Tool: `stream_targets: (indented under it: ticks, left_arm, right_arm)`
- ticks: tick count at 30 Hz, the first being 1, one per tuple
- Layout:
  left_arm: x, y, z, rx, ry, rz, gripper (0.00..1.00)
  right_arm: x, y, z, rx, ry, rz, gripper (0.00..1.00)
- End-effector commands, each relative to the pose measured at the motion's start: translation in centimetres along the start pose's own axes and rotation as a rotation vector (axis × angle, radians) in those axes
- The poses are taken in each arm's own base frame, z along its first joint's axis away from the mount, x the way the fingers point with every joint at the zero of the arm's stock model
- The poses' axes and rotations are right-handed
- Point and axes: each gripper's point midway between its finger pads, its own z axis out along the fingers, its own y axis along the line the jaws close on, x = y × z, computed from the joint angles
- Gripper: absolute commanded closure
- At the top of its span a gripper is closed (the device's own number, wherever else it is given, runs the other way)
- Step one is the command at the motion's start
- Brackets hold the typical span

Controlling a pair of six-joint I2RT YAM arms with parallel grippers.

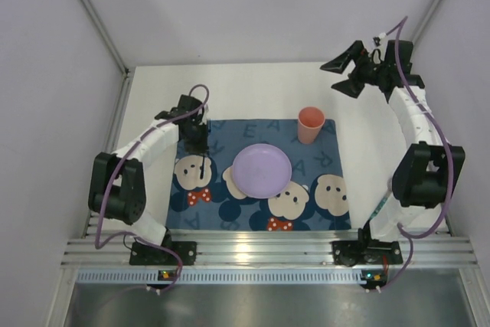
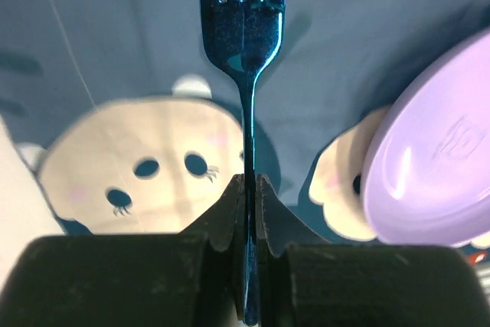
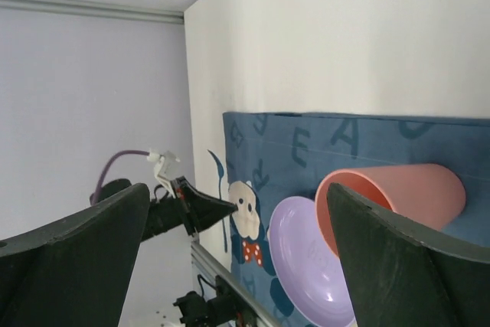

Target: Set the dinner table for one person

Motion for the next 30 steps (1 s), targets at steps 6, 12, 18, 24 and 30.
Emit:
stream_targets:
  ticks: [6,12,18,24,30]
  left_arm:
    - [6.6,0.5,1.0,0.057,0.119,-0.1,0.92]
    - [7.6,1.0,1.4,0.049,0.148,-0.119,0.6]
    - [7.6,1.0,1.3,0.051,0.161,-0.12,0.45]
    - [3.5,0.2,-0.2,0.047,0.091,-0.096,0.42]
    - [-0.5,-2.7,-0.8,0.163,0.038,-0.107,0.42]
  right_arm:
    - [1.2,0.6,-2.9,-0.006,-0.016,-0.035,0.0]
    - [1.6,-0.5,-3.7,0.022,-0.022,-0.017,0.0]
    - [0.8,-4.4,-6.6,0.234,-0.08,-0.017,0.0]
    - [2.0,-16.9,-14.4,0.895,-0.148,0.109,0.0]
    - [8.8,-26.1,-19.8,1.127,-0.137,0.382,0.0]
